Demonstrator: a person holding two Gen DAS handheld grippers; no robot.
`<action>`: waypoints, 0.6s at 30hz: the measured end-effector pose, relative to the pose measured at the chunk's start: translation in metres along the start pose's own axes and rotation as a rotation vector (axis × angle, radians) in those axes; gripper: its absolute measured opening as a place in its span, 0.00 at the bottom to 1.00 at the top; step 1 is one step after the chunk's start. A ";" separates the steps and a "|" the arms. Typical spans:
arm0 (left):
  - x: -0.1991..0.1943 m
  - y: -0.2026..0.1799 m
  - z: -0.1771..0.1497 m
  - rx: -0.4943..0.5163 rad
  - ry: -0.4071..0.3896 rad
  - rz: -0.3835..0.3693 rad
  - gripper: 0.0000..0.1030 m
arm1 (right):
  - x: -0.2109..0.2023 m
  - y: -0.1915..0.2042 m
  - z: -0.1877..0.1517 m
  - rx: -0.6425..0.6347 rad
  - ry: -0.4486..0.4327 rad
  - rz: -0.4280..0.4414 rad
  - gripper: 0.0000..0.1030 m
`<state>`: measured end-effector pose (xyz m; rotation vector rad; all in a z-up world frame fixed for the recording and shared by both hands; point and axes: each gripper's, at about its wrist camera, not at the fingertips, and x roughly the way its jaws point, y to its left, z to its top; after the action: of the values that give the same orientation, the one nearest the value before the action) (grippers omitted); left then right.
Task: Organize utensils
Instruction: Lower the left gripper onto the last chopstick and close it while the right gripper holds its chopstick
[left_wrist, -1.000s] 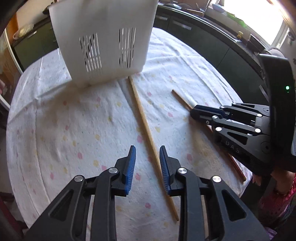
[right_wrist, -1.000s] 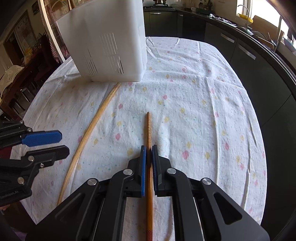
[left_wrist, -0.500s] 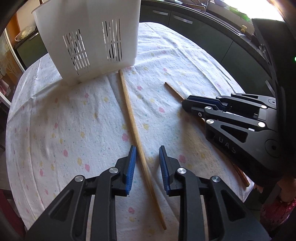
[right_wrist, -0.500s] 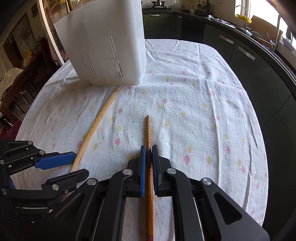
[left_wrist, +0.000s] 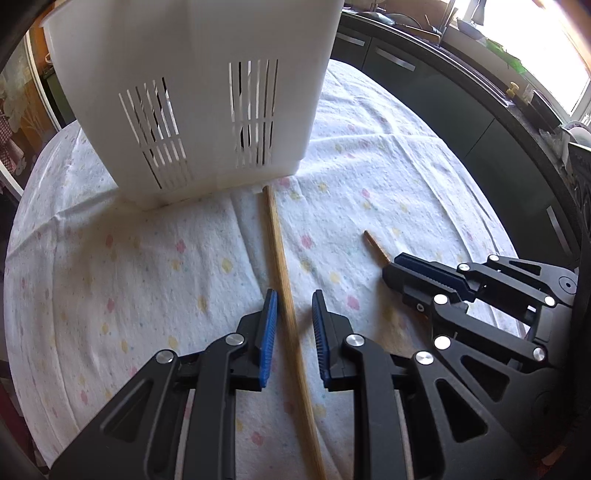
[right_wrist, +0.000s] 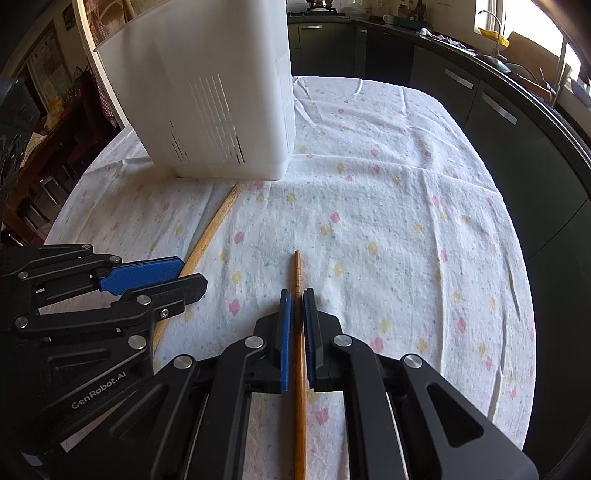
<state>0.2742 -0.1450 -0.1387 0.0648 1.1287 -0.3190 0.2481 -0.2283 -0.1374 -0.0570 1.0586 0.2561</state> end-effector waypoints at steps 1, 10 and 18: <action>0.000 0.000 0.001 0.002 -0.001 0.005 0.15 | 0.000 -0.001 0.000 -0.001 -0.001 0.001 0.06; -0.031 0.014 -0.001 -0.004 -0.099 -0.023 0.07 | -0.024 -0.020 -0.002 0.079 -0.067 0.089 0.06; -0.102 0.019 -0.010 0.019 -0.271 -0.050 0.07 | -0.082 -0.029 -0.004 0.115 -0.199 0.159 0.06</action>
<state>0.2311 -0.1021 -0.0537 0.0095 0.8601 -0.3712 0.2132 -0.2716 -0.0701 0.1536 0.8785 0.3367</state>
